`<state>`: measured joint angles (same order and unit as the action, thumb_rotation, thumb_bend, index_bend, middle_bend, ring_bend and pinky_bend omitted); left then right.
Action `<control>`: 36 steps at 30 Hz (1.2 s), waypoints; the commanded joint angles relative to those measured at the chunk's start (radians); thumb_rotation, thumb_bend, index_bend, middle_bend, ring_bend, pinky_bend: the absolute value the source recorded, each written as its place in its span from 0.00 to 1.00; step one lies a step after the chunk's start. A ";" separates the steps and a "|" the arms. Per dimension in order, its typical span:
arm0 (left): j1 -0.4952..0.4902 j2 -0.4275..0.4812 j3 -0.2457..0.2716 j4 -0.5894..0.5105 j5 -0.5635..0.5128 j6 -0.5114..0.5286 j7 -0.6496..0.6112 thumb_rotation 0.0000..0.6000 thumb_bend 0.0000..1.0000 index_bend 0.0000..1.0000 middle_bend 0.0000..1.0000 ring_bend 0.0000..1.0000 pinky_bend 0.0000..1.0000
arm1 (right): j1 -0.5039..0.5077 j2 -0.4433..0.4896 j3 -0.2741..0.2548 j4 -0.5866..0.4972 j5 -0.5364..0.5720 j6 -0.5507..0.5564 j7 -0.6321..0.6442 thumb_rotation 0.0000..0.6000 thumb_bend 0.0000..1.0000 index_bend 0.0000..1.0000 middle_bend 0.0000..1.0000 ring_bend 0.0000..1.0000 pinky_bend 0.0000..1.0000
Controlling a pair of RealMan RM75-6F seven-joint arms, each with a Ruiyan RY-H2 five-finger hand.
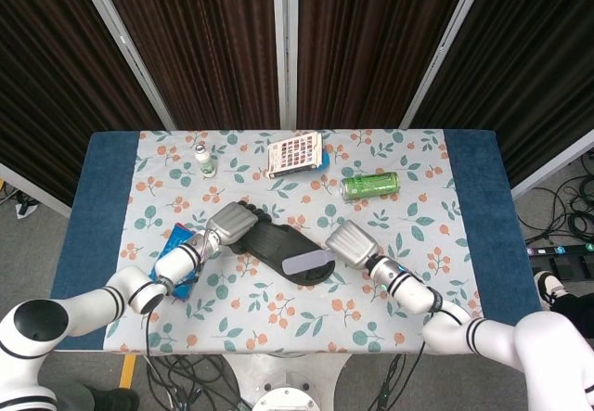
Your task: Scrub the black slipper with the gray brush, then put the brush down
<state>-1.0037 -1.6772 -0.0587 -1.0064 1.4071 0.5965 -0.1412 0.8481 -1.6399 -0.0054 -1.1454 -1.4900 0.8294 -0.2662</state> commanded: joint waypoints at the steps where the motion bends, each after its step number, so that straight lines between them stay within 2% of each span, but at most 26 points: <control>1: 0.001 0.004 0.002 -0.003 0.004 0.005 0.005 1.00 0.31 0.38 0.39 0.23 0.24 | -0.053 0.077 -0.046 -0.079 -0.058 0.085 0.046 1.00 0.46 1.00 1.00 1.00 1.00; 6: 0.006 0.027 -0.005 -0.040 0.001 0.019 0.002 1.00 0.31 0.18 0.25 0.13 0.22 | -0.098 0.151 -0.011 -0.119 -0.053 0.192 0.128 1.00 0.46 1.00 1.00 1.00 1.00; 8: 0.010 0.042 -0.010 -0.060 0.001 0.034 0.002 1.00 0.31 0.14 0.19 0.10 0.19 | -0.105 0.167 0.012 -0.115 -0.023 0.193 0.131 1.00 0.46 1.00 1.00 1.00 1.00; 11: 0.023 0.073 -0.021 -0.101 -0.004 0.066 0.008 1.00 0.31 0.13 0.16 0.08 0.17 | -0.106 0.170 0.049 -0.086 0.053 0.149 0.127 1.00 0.44 1.00 1.00 1.00 1.00; 15: 0.047 0.116 -0.039 -0.152 -0.019 0.114 0.010 1.00 0.31 0.11 0.16 0.08 0.16 | -0.097 0.138 0.071 -0.033 0.139 0.064 0.088 1.00 0.36 1.00 1.00 1.00 1.00; 18: 0.076 0.162 -0.049 -0.203 -0.024 0.164 0.004 1.00 0.31 0.11 0.16 0.08 0.16 | -0.094 0.115 0.079 -0.008 0.197 0.011 0.050 1.00 0.32 1.00 0.95 0.93 1.00; 21: 0.112 0.212 -0.049 -0.250 -0.021 0.221 0.003 1.00 0.31 0.11 0.16 0.08 0.16 | -0.096 0.115 0.079 -0.020 0.248 -0.032 0.014 1.00 0.22 0.82 0.78 0.76 0.87; 22: 0.123 0.226 -0.049 -0.262 -0.021 0.237 0.003 1.00 0.31 0.11 0.16 0.08 0.16 | -0.097 0.120 0.079 -0.031 0.261 -0.040 0.002 1.00 0.18 0.65 0.66 0.64 0.74; 25: 0.162 0.270 -0.046 -0.295 -0.029 0.280 -0.001 1.00 0.30 0.11 0.16 0.08 0.16 | -0.106 0.147 0.082 -0.084 0.305 -0.050 -0.034 1.00 0.11 0.26 0.38 0.34 0.47; 28: 0.204 0.306 -0.043 -0.316 -0.042 0.322 -0.012 1.00 0.30 0.11 0.16 0.08 0.16 | -0.119 0.189 0.091 -0.157 0.333 -0.037 -0.045 1.00 0.05 0.03 0.21 0.16 0.32; 32: 0.277 0.354 -0.035 -0.340 -0.068 0.392 -0.014 1.00 0.29 0.11 0.16 0.08 0.16 | -0.157 0.271 0.113 -0.263 0.307 0.045 0.004 1.00 0.05 0.00 0.13 0.10 0.26; 36: 0.377 0.408 -0.013 -0.367 -0.111 0.478 0.028 1.00 0.29 0.11 0.16 0.08 0.16 | -0.230 0.386 0.125 -0.369 0.257 0.170 0.079 1.00 0.09 0.00 0.17 0.11 0.26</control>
<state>-0.6798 -1.3048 -0.0867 -1.3521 1.3264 1.0325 -0.1369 0.6682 -1.3237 0.1069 -1.4485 -1.2001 0.9275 -0.2354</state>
